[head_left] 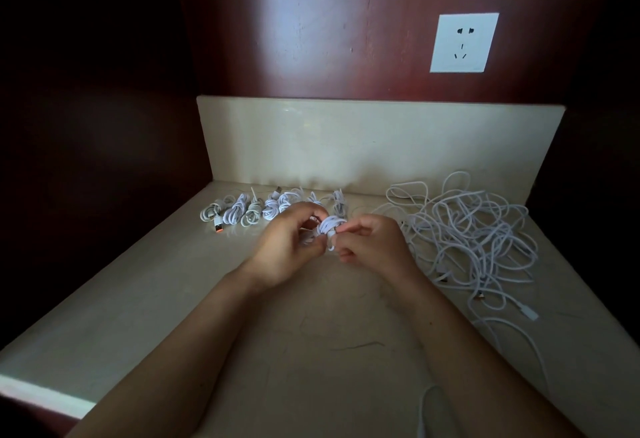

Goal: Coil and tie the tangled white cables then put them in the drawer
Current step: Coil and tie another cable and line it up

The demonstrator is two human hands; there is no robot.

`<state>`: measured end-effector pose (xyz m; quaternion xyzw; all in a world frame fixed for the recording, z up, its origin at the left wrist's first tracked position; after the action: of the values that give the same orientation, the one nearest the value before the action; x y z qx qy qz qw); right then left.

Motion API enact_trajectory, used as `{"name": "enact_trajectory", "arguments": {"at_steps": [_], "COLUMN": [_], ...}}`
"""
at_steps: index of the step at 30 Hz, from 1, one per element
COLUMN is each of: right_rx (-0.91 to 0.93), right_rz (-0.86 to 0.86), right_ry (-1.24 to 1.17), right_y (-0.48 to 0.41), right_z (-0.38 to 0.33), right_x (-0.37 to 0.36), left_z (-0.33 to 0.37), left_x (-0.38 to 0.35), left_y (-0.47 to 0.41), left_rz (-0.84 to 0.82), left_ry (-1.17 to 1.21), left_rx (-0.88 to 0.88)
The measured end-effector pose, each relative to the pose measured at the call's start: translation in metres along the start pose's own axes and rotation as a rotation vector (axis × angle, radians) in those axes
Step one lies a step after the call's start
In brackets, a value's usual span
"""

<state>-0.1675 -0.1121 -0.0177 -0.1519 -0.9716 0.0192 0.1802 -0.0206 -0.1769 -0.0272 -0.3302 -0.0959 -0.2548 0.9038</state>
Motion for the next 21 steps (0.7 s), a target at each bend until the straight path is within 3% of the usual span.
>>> {"name": "enact_trajectory", "arguments": {"at_steps": [4, 8, 21], "right_rx": [-0.08, -0.15, -0.202], "right_rz": [-0.043, -0.049, -0.118], "right_ry": [-0.099, -0.257, -0.261], "right_y": [0.0035, 0.0034, 0.0027], "right_z": [0.001, 0.0028, 0.0073], "right_x": [-0.001, -0.0052, -0.0042], "left_z": [0.0024, 0.0053, 0.0052], "left_x": [-0.0004, 0.0023, -0.0028], "left_y": [0.0003, 0.0014, 0.004], "left_rz": [-0.058, -0.083, -0.238], "left_ry": [-0.107, -0.046, -0.097], "left_rx": [0.013, 0.014, 0.001]}}
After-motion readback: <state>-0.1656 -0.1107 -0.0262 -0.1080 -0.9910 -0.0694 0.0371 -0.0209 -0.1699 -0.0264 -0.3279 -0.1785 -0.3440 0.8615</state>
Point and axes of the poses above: each hand's wrist, its own y-axis away from the middle knuckle, its own x-axis out of the back of the hand, z = x × y, the point moved 3 cm from there along -y, towards the middle knuckle, and after that the axes turned 13 degrees about y, right-handed, at the moved point
